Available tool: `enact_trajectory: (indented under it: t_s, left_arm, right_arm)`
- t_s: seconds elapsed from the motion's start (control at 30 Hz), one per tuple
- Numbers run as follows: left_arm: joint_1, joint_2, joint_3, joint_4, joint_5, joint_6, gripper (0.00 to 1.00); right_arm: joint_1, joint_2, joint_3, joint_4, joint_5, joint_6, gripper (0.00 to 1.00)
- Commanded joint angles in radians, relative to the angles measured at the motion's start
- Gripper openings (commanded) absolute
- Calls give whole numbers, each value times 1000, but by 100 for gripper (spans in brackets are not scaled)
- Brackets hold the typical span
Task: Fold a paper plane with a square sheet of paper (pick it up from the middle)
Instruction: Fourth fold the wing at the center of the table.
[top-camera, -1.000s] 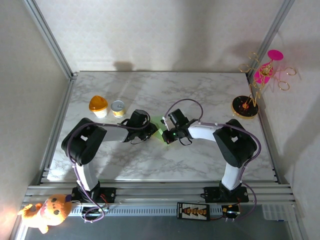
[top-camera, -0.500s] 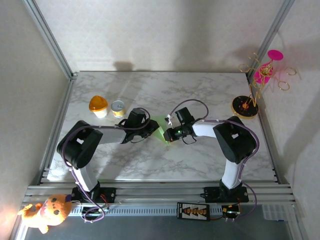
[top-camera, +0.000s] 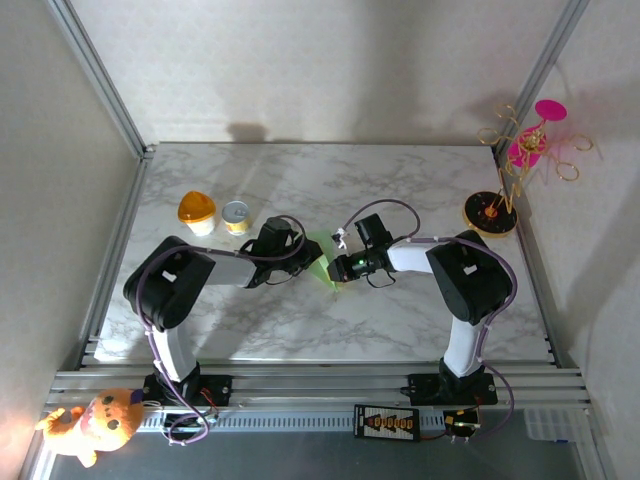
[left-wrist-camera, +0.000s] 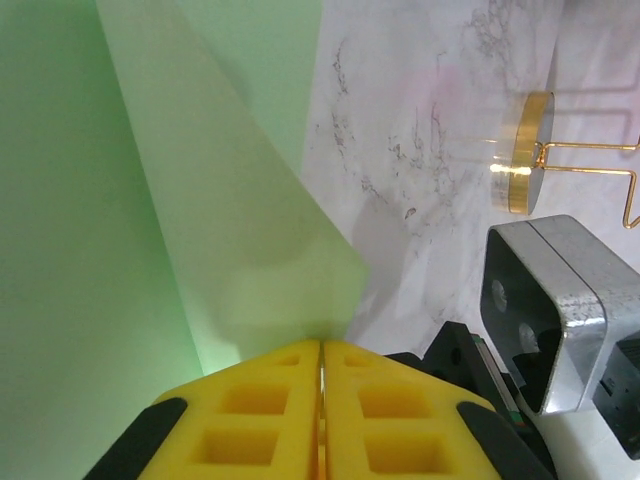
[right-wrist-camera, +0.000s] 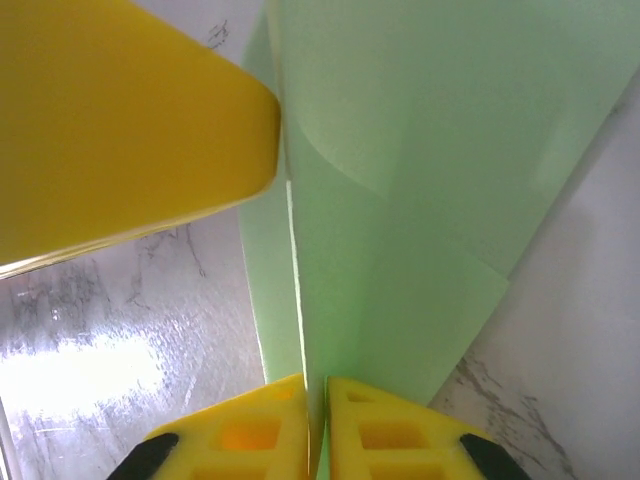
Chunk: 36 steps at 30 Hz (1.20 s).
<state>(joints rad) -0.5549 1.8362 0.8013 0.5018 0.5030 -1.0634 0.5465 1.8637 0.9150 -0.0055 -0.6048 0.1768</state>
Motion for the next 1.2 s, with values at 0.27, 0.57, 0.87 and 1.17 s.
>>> enact_trajectory:
  t_s: [0.27, 0.57, 0.87, 1.17]
  left_arm:
    - [-11, 65, 39, 40, 35, 25, 9]
    - [-13, 73, 53, 60, 61, 23, 10]
    - [-10, 66, 70, 62, 71, 28, 11]
    - [33, -12, -5, 134, 36, 4, 13]
  right_arm:
    - [-15, 46, -34, -65, 90, 2, 23]
    - [-18, 49, -43, -57, 125, 29, 26]
    - [-36, 52, -75, -25, 117, 62, 14]
    - [-66, 60, -106, 20, 59, 84, 10]
